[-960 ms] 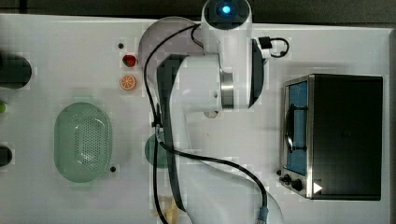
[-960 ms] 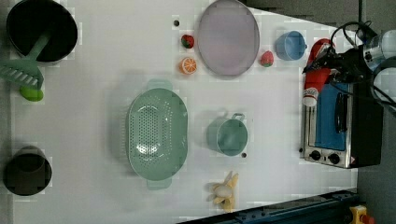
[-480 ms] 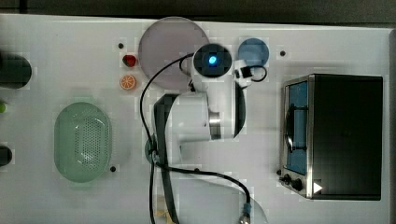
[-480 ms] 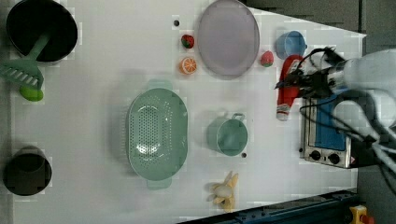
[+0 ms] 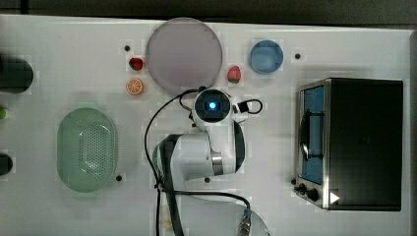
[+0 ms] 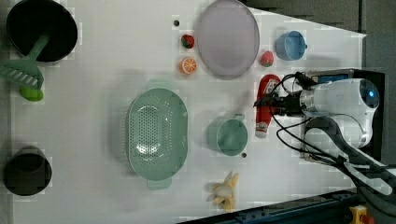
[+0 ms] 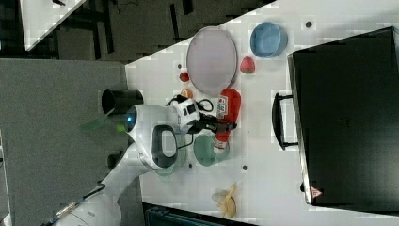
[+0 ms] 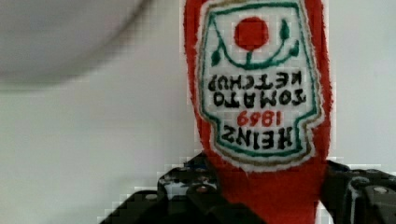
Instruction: Pick ketchup from strainer and place it on the table
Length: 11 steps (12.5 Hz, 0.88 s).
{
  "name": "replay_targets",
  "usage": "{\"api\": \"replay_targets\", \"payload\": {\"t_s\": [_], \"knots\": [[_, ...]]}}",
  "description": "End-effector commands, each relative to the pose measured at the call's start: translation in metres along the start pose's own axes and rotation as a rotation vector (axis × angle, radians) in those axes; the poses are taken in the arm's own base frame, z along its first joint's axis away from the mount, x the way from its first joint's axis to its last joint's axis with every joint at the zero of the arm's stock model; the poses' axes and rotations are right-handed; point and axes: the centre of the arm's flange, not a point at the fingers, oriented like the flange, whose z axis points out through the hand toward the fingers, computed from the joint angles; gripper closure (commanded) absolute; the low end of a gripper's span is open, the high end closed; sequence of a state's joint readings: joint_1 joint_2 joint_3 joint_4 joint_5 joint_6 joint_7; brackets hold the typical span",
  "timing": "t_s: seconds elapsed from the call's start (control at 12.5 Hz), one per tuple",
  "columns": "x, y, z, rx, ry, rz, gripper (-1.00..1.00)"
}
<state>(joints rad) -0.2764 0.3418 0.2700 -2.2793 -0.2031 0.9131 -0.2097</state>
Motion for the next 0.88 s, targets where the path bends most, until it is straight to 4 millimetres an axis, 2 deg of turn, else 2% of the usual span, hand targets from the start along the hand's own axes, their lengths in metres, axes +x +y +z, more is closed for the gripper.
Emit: {"api": "replay_targets", "payload": {"t_s": [0.08, 0.16, 0.24, 0.32, 0.4, 0.56, 0.88], "knots": [[0.01, 0.014, 0.004, 0.018, 0.019, -0.005, -0.27], [0.009, 0.013, 0.011, 0.017, 0.006, -0.006, -0.46], [0.01, 0.012, 0.01, 0.021, 0.01, -0.007, -0.68], [0.015, 0.01, -0.001, 0.029, 0.036, -0.007, -0.9], [0.022, 0.006, -0.021, 0.039, 0.075, -0.009, -1.0], [0.036, 0.0, -0.074, 0.062, 0.171, -0.008, -1.0], [0.057, 0.002, -0.179, 0.052, 0.261, 0.039, -1.0]]}}
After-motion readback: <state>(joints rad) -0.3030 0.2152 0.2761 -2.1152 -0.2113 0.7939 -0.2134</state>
